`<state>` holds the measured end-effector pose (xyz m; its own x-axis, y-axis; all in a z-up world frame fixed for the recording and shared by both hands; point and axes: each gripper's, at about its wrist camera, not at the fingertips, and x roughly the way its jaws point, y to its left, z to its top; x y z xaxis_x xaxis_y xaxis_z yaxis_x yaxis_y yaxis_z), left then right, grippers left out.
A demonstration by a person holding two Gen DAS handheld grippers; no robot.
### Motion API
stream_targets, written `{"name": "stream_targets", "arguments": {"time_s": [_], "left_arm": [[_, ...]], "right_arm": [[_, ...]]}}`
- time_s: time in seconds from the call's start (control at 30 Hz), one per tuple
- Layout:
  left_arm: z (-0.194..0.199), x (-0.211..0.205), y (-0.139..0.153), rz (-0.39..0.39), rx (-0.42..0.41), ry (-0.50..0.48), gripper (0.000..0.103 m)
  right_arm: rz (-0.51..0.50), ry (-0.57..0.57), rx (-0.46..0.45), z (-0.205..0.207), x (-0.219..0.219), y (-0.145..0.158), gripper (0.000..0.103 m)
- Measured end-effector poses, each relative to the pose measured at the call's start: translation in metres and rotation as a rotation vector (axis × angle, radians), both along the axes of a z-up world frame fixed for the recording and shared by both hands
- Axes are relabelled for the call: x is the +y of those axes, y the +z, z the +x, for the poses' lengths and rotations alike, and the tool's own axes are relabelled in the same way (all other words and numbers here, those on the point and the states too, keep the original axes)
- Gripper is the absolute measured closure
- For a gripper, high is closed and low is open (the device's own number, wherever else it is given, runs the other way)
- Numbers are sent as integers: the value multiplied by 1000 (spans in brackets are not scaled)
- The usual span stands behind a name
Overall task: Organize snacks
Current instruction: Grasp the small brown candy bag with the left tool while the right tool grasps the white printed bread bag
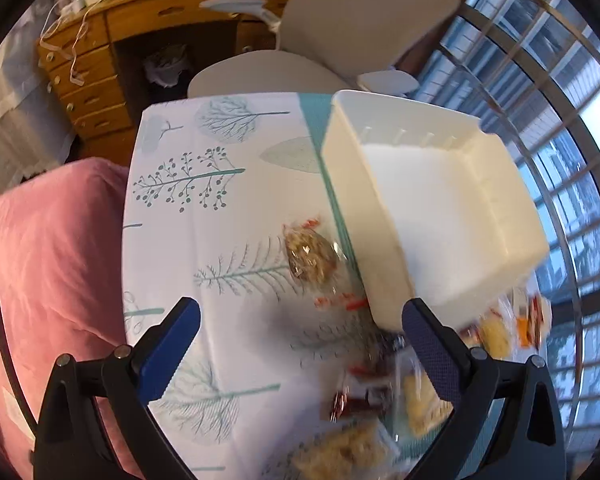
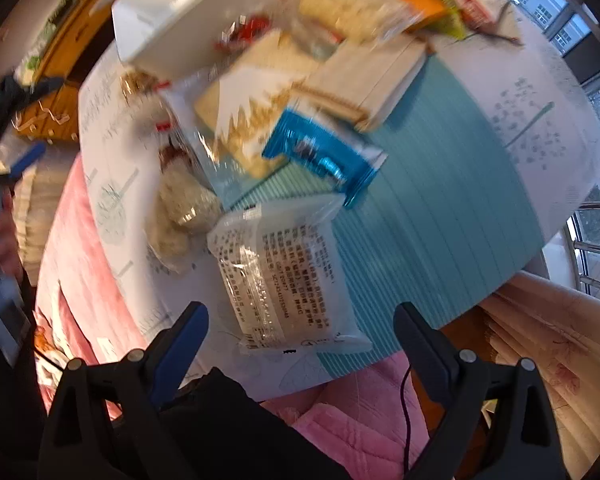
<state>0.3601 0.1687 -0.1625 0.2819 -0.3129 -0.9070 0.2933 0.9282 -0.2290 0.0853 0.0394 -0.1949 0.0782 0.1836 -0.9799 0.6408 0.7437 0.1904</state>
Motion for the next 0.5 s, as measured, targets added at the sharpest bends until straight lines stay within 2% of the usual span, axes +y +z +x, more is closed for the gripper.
{"name": "stream_targets", "arguments": {"time_s": [0.17, 0.27, 0.5], "left_arm": [[24, -5, -29, 2, 27, 46, 4], [37, -8, -50, 8, 71, 66, 7], [54, -15, -83, 16, 138, 72, 15]], "right_arm": [[-25, 52, 47, 16, 14, -21, 9], [-59, 73, 75, 25, 18, -30, 9], [-67, 77, 106, 41, 20, -47, 12]]}}
